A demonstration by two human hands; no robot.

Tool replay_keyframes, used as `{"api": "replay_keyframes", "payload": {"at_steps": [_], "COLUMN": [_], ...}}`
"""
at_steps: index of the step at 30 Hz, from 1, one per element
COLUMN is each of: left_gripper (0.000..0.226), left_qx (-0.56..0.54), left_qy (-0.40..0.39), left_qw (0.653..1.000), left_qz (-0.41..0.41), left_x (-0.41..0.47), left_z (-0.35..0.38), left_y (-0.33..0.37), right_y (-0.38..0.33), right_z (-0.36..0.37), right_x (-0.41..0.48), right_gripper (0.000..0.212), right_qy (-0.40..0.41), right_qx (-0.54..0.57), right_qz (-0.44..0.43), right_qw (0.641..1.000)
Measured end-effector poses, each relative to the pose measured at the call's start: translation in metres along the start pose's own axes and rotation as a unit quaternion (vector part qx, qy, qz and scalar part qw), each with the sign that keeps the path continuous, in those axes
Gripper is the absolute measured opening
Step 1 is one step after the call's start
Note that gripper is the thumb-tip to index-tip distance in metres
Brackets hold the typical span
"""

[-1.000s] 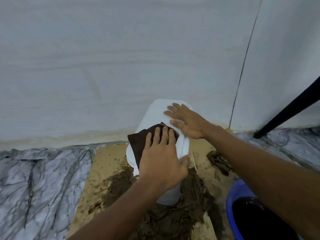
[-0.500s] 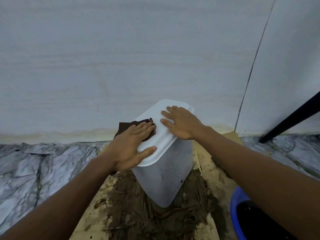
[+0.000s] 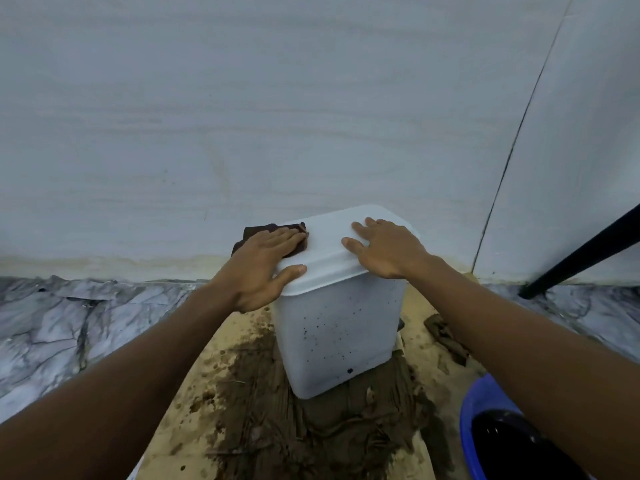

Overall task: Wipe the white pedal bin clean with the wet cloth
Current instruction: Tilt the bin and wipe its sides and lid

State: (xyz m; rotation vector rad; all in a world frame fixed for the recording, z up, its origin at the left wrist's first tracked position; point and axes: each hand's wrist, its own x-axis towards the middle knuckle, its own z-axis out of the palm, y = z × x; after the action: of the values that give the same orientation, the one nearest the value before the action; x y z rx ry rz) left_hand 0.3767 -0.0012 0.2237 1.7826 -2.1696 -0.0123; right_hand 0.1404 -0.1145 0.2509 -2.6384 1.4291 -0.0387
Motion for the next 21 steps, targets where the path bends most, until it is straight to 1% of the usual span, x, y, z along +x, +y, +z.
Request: {"api": "replay_keyframes", "payload": {"at_steps": [3,7,9,11,13,15,16,18,21], "left_gripper": [0.072,0.071,0.07,0.071,0.075,0.08,0.079,0.07,0.057], "left_qx": [0.0,0.005,-0.018,-0.038,-0.022,0.002,0.009,0.02,0.043], "left_qy": [0.002,-0.005,0.008,0.025,0.033,0.039,0.042,0.068,0.123], "left_qw": [1.0,0.999,0.999,0.999,0.999,0.999,0.998,0.997,0.991], "left_qz": [0.023,0.051,0.038,0.019,-0.003,-0.027,-0.035,-0.04,-0.031], "left_x": [0.008,-0.016,-0.034,-0.04,-0.032,-0.021,-0.016,-0.011,-0.01], "left_z": [-0.001,0.006,0.012,0.016,0.018,0.023,0.026,0.034,0.041], "left_y": [0.005,-0.012,-0.024,-0.028,-0.019,-0.002,0.006,0.015,0.009], "right_y": [0.011,0.0,-0.013,-0.02,-0.014,0.002,0.014,0.039,0.059], "right_z": [-0.001,0.007,0.014,0.02,0.02,0.018,0.017,0.019,0.032], "right_x": [-0.014,-0.045,-0.049,-0.044,-0.036,-0.03,-0.027,-0.024,-0.019], "right_gripper": [0.065,0.061,0.06,0.061,0.063,0.065,0.065,0.063,0.065], "right_qy": [0.019,0.005,0.008,0.033,0.057,0.073,0.079,0.089,0.098], "right_qx": [-0.038,-0.042,-0.07,-0.115,-0.126,-0.095,-0.062,0.012,0.068], "right_qz": [0.007,-0.029,-0.052,-0.062,-0.073,-0.111,-0.128,-0.15,-0.177], "right_qw": [0.999,0.999,0.996,0.991,0.988,0.987,0.987,0.985,0.977]}}
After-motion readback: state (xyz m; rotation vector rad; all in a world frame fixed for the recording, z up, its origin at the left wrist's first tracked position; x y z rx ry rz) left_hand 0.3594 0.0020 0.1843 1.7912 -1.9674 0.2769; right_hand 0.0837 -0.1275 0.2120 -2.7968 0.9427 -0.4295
